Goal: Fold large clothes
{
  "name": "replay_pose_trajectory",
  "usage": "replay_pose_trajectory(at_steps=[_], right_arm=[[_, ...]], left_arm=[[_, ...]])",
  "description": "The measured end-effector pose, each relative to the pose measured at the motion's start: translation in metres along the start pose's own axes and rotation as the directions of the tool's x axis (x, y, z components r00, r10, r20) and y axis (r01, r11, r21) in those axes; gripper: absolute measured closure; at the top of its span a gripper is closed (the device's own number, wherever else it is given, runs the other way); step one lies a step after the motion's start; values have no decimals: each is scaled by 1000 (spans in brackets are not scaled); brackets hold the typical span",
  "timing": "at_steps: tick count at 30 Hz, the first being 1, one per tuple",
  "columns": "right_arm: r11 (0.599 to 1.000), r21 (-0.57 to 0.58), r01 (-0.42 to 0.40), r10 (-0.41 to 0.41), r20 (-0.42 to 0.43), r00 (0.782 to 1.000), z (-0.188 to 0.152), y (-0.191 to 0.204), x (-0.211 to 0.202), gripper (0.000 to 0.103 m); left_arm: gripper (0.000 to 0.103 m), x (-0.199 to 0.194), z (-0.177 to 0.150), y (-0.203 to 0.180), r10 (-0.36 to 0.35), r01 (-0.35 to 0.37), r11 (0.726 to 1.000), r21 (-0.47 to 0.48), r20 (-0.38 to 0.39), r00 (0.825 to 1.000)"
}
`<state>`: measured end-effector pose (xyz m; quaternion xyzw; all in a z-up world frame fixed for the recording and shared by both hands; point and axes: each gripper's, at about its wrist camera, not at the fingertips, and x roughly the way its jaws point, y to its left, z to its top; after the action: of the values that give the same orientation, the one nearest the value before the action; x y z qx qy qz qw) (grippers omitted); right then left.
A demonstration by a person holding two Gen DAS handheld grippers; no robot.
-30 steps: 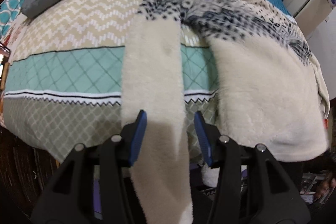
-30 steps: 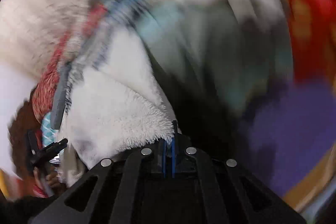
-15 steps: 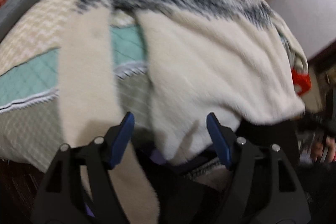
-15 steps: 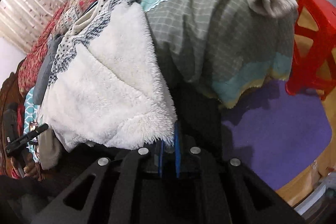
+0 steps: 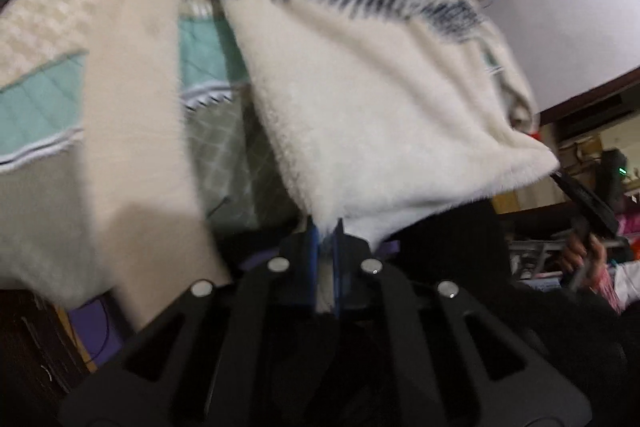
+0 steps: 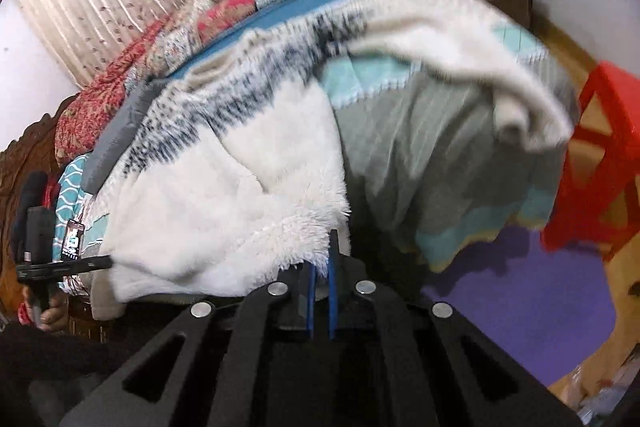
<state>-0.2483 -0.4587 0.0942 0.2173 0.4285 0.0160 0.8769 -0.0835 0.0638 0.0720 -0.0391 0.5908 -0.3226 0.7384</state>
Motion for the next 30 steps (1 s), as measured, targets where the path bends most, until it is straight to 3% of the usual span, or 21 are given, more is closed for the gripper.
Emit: replay_pose_trajectory(at_steps=[3,5,8,10,11,13,15,18,20,22,24,26,28,30], right_arm=[[997,-60,45,-47,-32,998,-5,0,-2,-6],[991,-102,87,-99,-124,987,-16,1,26,-6],[978,-157,140,-177,-250,952,-39,1,76,-5],[976,-158,148,-190,-300,935,-49,-4,93,-2],[979,-146,145,-181,-273,945,-50,-6,88,1],[979,-147,144,-181,-281,942,-48,-10,80,6],[985,-144,96,-138,-319,938,-48,-20,69,10],[987,-147,71,-120,-360,925,-45,-31,50,12],[986,-144,80,-122,-310,943,-30,-33,28,12],[993,-112,33,-61,-254,965,-10,-27,14,12],[993,-111,-49,24,-212,977,11,-4,13,12],[982,-150,-117,84,-212,974,21,25,25,12],[955,-219,-199,142,-248,958,25,69,50,12],[918,-283,-278,191,-300,935,22,117,83,12]], left_arm=[[98,-24,-14,24,-41,40,997,-63,-12,999],[98,-17,-18,42,-44,41,992,-123,-27,999],[97,18,-21,54,33,-46,986,-163,-79,996],[94,39,-22,59,132,-149,979,-140,-122,984],[94,44,-23,59,162,-178,976,-122,-131,978],[93,49,-23,55,219,-229,971,-64,-128,967],[93,48,-21,52,237,-244,969,-35,-129,963],[92,36,-19,48,205,-210,977,-26,-119,971],[89,16,-22,48,184,-185,983,-9,-89,979],[78,-13,-29,56,134,-134,991,-8,-36,990],[65,-39,-29,72,153,-151,987,-57,37,987],[54,-51,-30,88,185,-176,978,-114,75,980],[51,-52,-35,114,200,-181,962,-206,77,977],[51,-49,-40,132,157,-134,954,-267,64,986]])
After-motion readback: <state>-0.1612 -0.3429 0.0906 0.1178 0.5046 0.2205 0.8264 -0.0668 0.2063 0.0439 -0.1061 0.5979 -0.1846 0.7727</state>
